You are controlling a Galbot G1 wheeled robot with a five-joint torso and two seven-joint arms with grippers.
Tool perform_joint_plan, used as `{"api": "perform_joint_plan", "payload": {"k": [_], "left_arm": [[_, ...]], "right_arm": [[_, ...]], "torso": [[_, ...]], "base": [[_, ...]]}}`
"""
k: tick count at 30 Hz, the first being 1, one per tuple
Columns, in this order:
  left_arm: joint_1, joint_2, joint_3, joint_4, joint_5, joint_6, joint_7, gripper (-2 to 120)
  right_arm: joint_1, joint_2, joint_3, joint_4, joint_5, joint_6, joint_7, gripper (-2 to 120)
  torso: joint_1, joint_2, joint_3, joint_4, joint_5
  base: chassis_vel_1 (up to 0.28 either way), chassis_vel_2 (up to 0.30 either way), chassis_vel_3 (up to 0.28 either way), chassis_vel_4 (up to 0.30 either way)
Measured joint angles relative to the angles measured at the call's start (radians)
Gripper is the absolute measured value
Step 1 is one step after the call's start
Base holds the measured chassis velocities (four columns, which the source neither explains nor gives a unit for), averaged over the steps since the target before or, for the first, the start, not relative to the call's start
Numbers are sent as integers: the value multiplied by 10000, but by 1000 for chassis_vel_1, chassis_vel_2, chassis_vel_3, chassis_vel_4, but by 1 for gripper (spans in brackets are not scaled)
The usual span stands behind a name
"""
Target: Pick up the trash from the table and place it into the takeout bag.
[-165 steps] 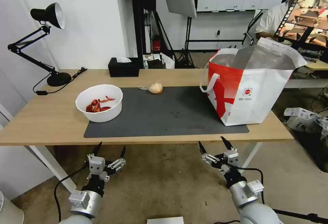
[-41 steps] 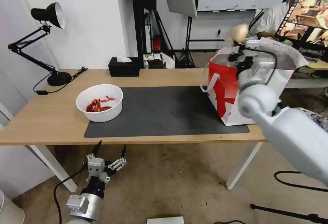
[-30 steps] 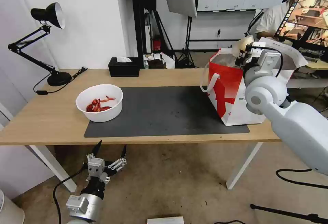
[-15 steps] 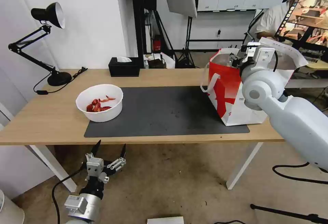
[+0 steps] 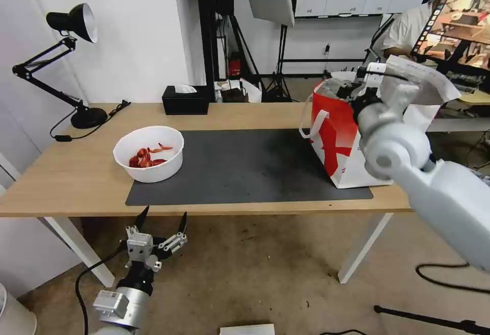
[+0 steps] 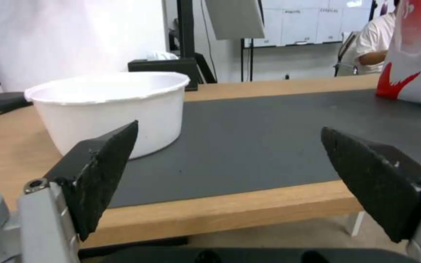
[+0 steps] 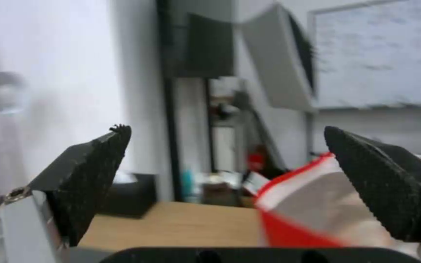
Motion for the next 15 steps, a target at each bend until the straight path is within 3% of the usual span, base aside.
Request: {"api": "perform_joint_plan", "payload": {"k": [2, 6, 8, 15], "left_arm": [[-5, -12, -15, -41, 40, -13, 1, 100], [-4, -12, -31, -41, 65, -25, 3, 100], [24, -18, -37, -21, 78, -38, 8, 100], [27, -16, -3, 125, 119, -39, 66, 100]], "right_arm": [[-1710, -276, 768, 616, -627, 610, -987, 100], [-3379, -309, 1589, 1047, -1489, 1139, -1596, 100], [-5351, -91, 2397, 1232, -2521, 1610, -2145, 100], [-8286, 1043, 2948, 894, -4702, 2622, -2104, 100]], "torso": [[0, 0, 0, 0, 3], [0, 0, -1, 0, 2], [-1, 0, 0, 0, 3], [-1, 0, -1, 0, 2]], "base": [[0, 0, 0, 0], [0, 0, 0, 0], [0, 0, 0, 0], [0, 0, 0, 0]]}}
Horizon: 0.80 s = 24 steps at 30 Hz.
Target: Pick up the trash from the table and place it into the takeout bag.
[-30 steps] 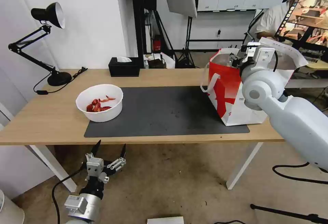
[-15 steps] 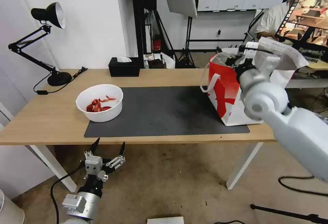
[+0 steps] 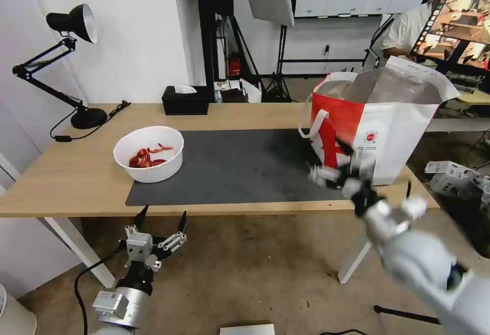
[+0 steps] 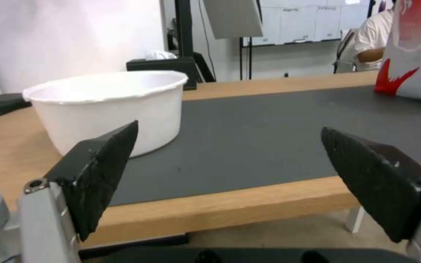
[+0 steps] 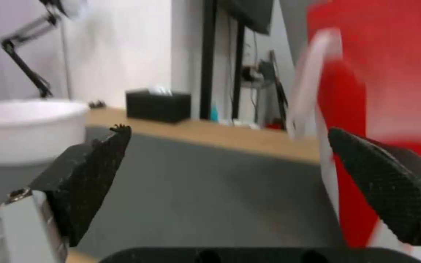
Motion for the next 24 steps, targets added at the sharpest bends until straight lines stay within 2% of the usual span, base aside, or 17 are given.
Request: {"api": "perform_joint_plan", "payload": {"k": [6, 24], "left_arm": [[4, 15, 32, 141, 39, 10, 7, 100], [-25, 32, 2, 298, 6, 36, 11, 100]], "right_arm": [[-1069, 1013, -192, -402, -1177, 152, 459, 100], [-1054, 1102, -339, -685, -1062, -56, 433, 100]], "torso": [[-1, 0, 1, 0, -2], [1, -1, 2, 3, -2]], "base": [[0, 0, 0, 0], [0, 0, 0, 0]]}}
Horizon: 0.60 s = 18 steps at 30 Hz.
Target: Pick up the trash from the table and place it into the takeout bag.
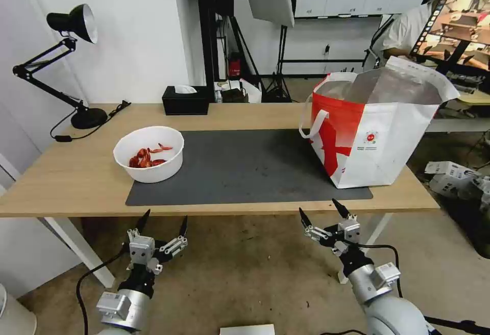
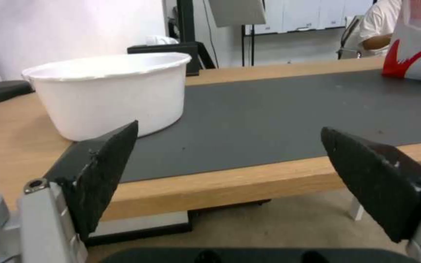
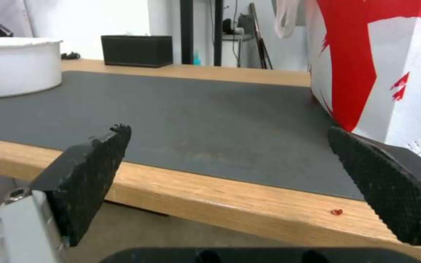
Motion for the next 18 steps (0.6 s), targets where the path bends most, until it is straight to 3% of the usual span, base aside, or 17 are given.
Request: {"api": "perform_joint_plan", "payload": {"k": [7, 10, 11, 13, 14, 16, 17, 18], "left_arm": [[-952, 687, -253, -7, -915, 518, -343, 100], [-2470, 2091, -412, 13, -2458, 1358, -963, 100], [-2470, 2091, -412, 13, -2458, 1358, -963, 100], [-3756, 3295, -407, 342, -3852, 2196, -1617, 100], [-3756, 3295, -407, 342, -3852, 2196, -1617, 100], [-4746, 4232, -376, 760, -5238, 3022, -2089, 100], [-4746, 4232, -376, 760, -5238, 3022, -2089, 100], [-5462, 4711, -232, 1110, -6090, 3631, -2320, 100]], "right_arm": [[25, -7, -7, 0, 20, -12, -2, 100], [34, -11, -11, 0, 28, -16, -2, 100], [34, -11, -11, 0, 28, -16, -2, 100], [36, -12, -13, 0, 31, -18, -2, 100], [36, -12, -13, 0, 31, -18, -2, 100], [40, -13, -14, 0, 33, -19, 0, 100], [40, -13, -14, 0, 33, -19, 0, 100], [44, -14, -15, 1, 34, -21, -1, 100]], "torso": [[0, 0, 0, 2, -2], [0, 0, 1, -1, -1], [0, 0, 1, -1, -1], [2, -1, 1, -4, -3], [2, -1, 1, -4, -3], [3, -1, 2, -3, 1], [3, -1, 2, -3, 1], [2, -1, 1, -2, -1]], "base": [[0, 0, 0, 0], [0, 0, 0, 0], [0, 0, 0, 0], [0, 0, 0, 0], [0, 0, 0, 0], [0, 0, 0, 0], [0, 0, 0, 0], [0, 0, 0, 0]]}}
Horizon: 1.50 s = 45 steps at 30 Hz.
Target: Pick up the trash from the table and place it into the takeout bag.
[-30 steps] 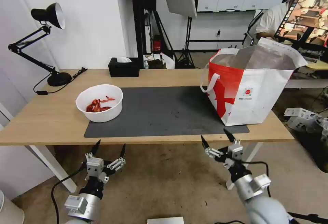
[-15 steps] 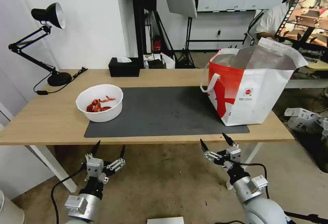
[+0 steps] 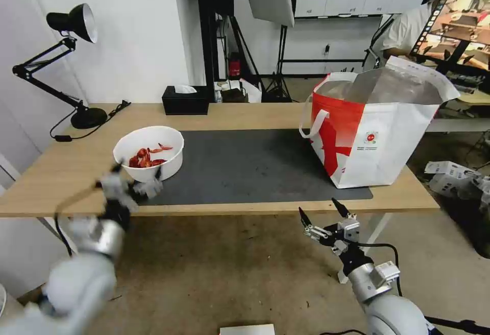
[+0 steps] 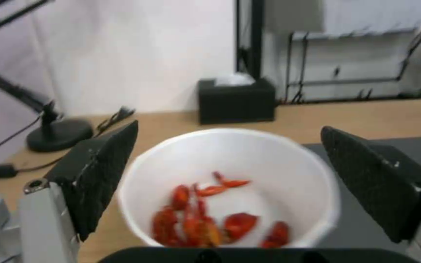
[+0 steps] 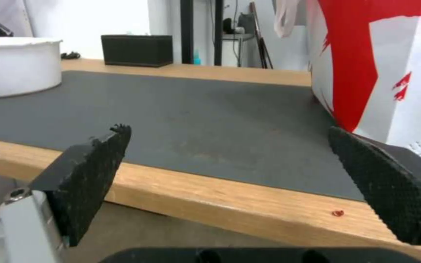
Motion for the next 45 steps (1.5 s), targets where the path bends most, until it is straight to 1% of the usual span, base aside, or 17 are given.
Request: {"api": "perform_joint_plan", "payload": {"k": [2, 3, 6, 7, 10, 11, 14, 18, 21, 25, 28, 30, 34, 36, 39, 43, 45], "left_arm": [[-747, 660, 83, 431, -1445, 832, -107, 100], [-747, 660, 83, 431, -1445, 832, -107, 100], [-1707, 1186, 189, 1005, -3608, 2413, -219, 100], [-1707, 1186, 189, 1005, -3608, 2413, -219, 100], [-3052, 1224, 816, 1907, -4982, 4125, -962, 100], [-3052, 1224, 816, 1907, -4982, 4125, -962, 100], [-4368, 1114, 1534, 2904, -5951, 5276, -1454, 100], [-5198, 909, 2123, 3547, -6323, 5611, -2003, 100], [-6022, 664, 2944, 4326, -6568, 5656, -2747, 100], [-6448, 491, 3377, 4852, -6734, 5635, -3134, 100], [-6553, 418, 3474, 5006, -6877, 5628, -3277, 100], [-6792, 212, 3575, 5330, -7661, 5593, -3767, 100], [-6982, 75, 3644, 5521, -8205, 5569, -4113, 100], [-7178, -62, 3689, 5665, -8717, 5555, -4582, 93], [-7299, -149, 3731, 5763, -8919, 5545, -4844, 84], [-7343, -166, 3763, 5812, -8955, 5535, -4952, 73], [-7353, -160, 3765, 5817, -8974, 5527, -4968, 61]], "right_arm": [[1, -1, -1, 1, 2, -2, 1, 100], [1, -1, -1, 1, 2, -2, 1, 100], [4, -4, -1, 2, 5, -4, 3, 100], [4, -4, -1, 2, 5, -4, 3, 100], [6, -6, -2, 4, 8, -5, 4, 100], [6, -6, -2, 4, 8, -5, 4, 100], [8, -7, -2, 5, 11, -6, 6, 100], [9, -7, -3, 7, 12, -6, 6, 100], [10, -7, -3, 7, 13, -7, 8, 100], [11, -7, -3, 8, 12, -6, 8, 100], [12, -7, -3, 8, 12, -7, 8, 100], [12, -7, -3, 8, 13, -7, 8, 100], [12, -7, -3, 7, 13, -7, 8, 100], [12, -7, -2, 7, 12, -7, 8, 100], [12, -7, -3, 8, 13, -7, 8, 100], [12, -7, -3, 8, 13, -7, 9, 100], [12, -7, -3, 8, 13, -7, 8, 100]], "torso": [[1, 0, 0, -4, -1], [1, 0, 0, -4, -1], [-1, 0, 0, 4, 3], [-1, 0, 0, 4, 3], [0, -1, 0, 1, -4], [0, -1, 0, 1, -4], [0, 0, 0, 0, 2], [0, 0, 0, 0, 0], [0, -1, 0, -1, 1], [0, 0, 0, 0, 1], [-1, -1, 0, 1, 1], [-1, -1, -1, 0, 2], [-1, 0, -1, 0, 2], [-2, 0, -1, 0, 2], [-1, 0, -1, -1, 2], [-1, 0, -1, 0, 2], [-2, 0, -1, 0, 2]], "base": [[0, 0, 0, 0], [0, 0, 0, 0], [0, 0, 0, 0], [0, 0, 0, 0], [0, 0, 0, 0], [0, 0, 0, 0], [0, 0, 0, 0], [0, 0, 0, 0], [0, 0, 0, 0], [0, 0, 0, 0], [0, 0, 0, 0], [0, 0, 0, 0], [0, 0, 0, 0], [0, 0, 0, 0], [0, 0, 0, 0], [0, 0, 0, 0], [0, 0, 0, 0]]}}
